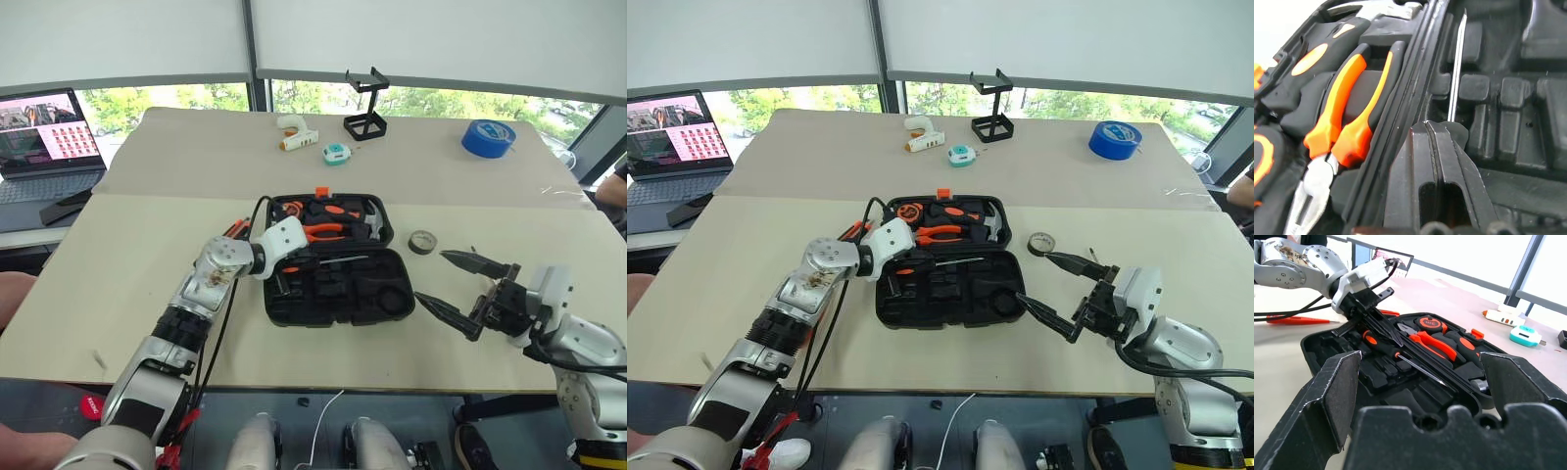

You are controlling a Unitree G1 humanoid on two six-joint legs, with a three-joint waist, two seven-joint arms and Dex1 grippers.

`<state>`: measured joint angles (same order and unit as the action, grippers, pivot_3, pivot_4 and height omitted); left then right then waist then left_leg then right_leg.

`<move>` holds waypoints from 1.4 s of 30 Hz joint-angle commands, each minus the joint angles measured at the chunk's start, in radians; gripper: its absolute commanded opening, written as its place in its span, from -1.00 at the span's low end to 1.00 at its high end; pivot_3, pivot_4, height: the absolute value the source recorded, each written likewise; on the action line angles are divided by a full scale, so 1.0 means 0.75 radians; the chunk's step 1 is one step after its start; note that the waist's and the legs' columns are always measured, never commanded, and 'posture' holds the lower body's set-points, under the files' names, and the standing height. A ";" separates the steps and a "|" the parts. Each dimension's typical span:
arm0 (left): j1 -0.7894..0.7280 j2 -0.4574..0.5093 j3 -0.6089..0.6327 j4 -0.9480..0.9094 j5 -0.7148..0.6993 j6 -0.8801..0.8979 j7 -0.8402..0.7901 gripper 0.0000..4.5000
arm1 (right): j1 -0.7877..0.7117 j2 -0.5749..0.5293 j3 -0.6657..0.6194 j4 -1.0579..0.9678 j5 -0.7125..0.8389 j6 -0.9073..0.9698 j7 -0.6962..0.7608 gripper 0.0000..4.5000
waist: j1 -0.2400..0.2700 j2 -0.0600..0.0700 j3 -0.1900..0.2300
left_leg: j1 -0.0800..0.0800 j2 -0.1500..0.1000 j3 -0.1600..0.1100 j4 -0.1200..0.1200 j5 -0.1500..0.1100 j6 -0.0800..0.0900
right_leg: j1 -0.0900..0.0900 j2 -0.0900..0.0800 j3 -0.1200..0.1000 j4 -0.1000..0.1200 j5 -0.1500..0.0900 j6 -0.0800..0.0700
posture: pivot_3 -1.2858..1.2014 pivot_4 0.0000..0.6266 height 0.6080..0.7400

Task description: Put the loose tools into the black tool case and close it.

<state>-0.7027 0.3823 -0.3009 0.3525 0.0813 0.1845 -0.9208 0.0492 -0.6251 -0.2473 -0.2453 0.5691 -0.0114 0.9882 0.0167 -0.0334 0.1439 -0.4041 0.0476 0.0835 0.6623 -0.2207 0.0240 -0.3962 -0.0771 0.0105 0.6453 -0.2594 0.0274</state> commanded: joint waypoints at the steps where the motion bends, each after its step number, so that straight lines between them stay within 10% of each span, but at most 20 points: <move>1: 0.057 -0.035 -0.123 0.031 0.054 0.064 -0.047 -0.98 | -0.002 0.001 -0.016 -0.036 0.005 0.003 -0.010 1.00 | 0.000 0.002 -0.001 | 0.001 0.000 0.000 0.000 0.000 0.000 | 0.002 0.000 0.000 -0.001 0.000 0.000 | 0.03 -0.52 1.00; 21: 0.011 -0.091 0.187 -0.202 -0.182 0.160 0.043 -0.98 | 0.044 -0.015 -0.053 -0.056 0.028 0.032 -0.001 1.00 | 0.001 0.005 -0.006 | -0.005 -0.002 -0.005 0.000 -0.002 0.003 | -0.002 0.000 0.002 -0.004 -0.001 0.002 | 0.03 -0.52 1.00; 42: 0.103 -0.119 0.045 -0.067 -0.118 0.307 0.119 -0.98 | 0.068 -0.024 -0.076 -0.078 0.028 0.044 -0.011 1.00 | -0.006 0.005 -0.006 | 0.004 -0.002 -0.007 0.000 -0.002 0.003 | 0.006 0.000 0.004 -0.003 -0.001 0.002 | 0.03 -0.52 1.00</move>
<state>-0.6543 0.2890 -0.2548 0.2753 -0.0072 0.3898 -0.8273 0.1012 -0.6236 -0.2679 -0.2684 0.5712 0.0139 0.9814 0.0119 -0.0294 0.1393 -0.4008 0.0460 0.0786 0.6623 -0.2224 0.0264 -0.3913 -0.0769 0.0136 0.6428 -0.2601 0.0289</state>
